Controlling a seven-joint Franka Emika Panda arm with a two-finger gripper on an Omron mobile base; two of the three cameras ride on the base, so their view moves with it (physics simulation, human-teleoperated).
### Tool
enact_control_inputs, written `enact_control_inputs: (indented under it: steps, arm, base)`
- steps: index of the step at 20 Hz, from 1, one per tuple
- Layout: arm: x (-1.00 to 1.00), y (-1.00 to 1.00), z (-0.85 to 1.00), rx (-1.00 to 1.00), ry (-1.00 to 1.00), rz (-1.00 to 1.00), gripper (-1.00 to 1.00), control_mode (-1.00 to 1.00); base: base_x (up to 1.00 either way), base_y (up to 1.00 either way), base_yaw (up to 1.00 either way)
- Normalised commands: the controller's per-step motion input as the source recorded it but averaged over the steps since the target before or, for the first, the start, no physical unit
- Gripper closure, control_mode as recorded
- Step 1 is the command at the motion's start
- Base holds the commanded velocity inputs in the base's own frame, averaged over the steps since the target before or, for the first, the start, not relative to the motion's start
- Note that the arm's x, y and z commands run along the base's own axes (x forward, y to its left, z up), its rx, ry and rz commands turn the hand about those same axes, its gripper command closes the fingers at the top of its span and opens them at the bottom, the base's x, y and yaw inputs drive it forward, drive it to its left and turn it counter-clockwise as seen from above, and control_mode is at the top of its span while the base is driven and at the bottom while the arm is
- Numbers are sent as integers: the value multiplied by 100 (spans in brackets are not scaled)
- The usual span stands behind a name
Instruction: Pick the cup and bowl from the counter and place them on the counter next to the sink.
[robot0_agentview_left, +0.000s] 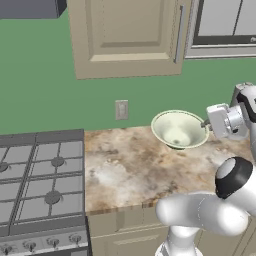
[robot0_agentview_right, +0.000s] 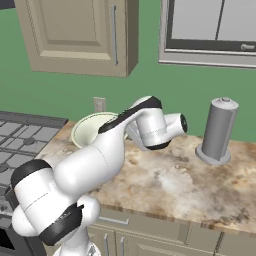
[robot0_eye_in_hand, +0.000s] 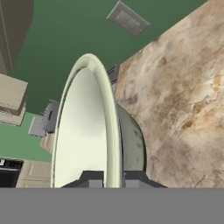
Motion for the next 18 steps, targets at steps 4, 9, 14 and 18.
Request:
enact_control_inputs:
  steps: [4,9,14,18]
  arm:
    - [0,0,0,0,0,0,100,-100]
    - [0,0,0,0,0,0,100,-100]
    - [0,0,0,0,0,0,100,-100]
    - [0,0,0,0,0,0,100,100]
  base:
    - [0,0,0]
    - [0,0,0]
    - [0,0,0]
    - [0,2,0]
